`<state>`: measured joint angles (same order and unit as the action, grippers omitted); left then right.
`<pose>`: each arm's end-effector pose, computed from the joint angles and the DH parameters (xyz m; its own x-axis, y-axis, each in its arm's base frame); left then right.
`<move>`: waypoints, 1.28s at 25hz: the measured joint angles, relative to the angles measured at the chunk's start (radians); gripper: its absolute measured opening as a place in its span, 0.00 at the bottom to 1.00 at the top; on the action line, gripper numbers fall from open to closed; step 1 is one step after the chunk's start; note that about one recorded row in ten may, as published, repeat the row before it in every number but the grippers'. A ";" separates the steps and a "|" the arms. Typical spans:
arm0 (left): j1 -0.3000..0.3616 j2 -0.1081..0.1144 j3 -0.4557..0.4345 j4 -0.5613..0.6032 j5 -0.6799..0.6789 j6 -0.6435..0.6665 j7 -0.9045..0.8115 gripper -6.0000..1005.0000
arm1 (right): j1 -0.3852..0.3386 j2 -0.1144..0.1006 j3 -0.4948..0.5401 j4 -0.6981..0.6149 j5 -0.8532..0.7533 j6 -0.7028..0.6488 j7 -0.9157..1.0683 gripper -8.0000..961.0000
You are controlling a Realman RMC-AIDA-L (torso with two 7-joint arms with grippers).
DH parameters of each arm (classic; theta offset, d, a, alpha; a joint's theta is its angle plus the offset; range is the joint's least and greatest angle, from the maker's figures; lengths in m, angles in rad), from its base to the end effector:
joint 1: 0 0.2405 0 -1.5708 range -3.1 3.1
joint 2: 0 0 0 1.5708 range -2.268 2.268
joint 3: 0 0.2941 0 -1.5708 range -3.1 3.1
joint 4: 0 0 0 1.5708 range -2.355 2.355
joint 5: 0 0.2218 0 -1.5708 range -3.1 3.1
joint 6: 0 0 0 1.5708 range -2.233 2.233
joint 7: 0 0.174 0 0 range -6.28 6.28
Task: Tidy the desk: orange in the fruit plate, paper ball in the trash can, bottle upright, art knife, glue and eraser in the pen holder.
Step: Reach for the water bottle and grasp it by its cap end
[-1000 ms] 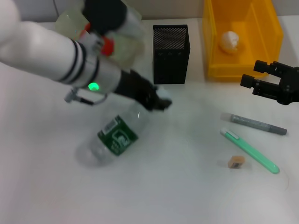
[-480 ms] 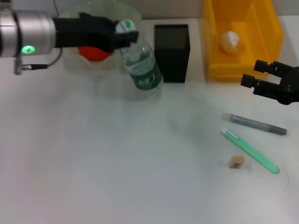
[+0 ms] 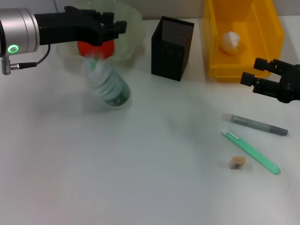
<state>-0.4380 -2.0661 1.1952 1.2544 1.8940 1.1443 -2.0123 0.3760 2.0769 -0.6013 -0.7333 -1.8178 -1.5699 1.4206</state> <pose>-0.1994 0.4249 -0.0033 0.8165 0.3378 0.4683 0.5295 -0.7614 -0.3740 0.3217 0.3477 0.0050 0.6470 -0.3313 -0.6868 -0.6249 -0.7465 -0.2285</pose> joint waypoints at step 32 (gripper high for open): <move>0.002 -0.002 -0.002 -0.041 -0.006 -0.008 0.049 0.14 | 0.018 0.000 0.000 0.006 0.000 0.012 -0.005 0.81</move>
<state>-0.4364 -2.0686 1.1934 1.2131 1.8882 1.1361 -1.9631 0.3937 2.0769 -0.6013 -0.7270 -1.8178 -1.5584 1.4158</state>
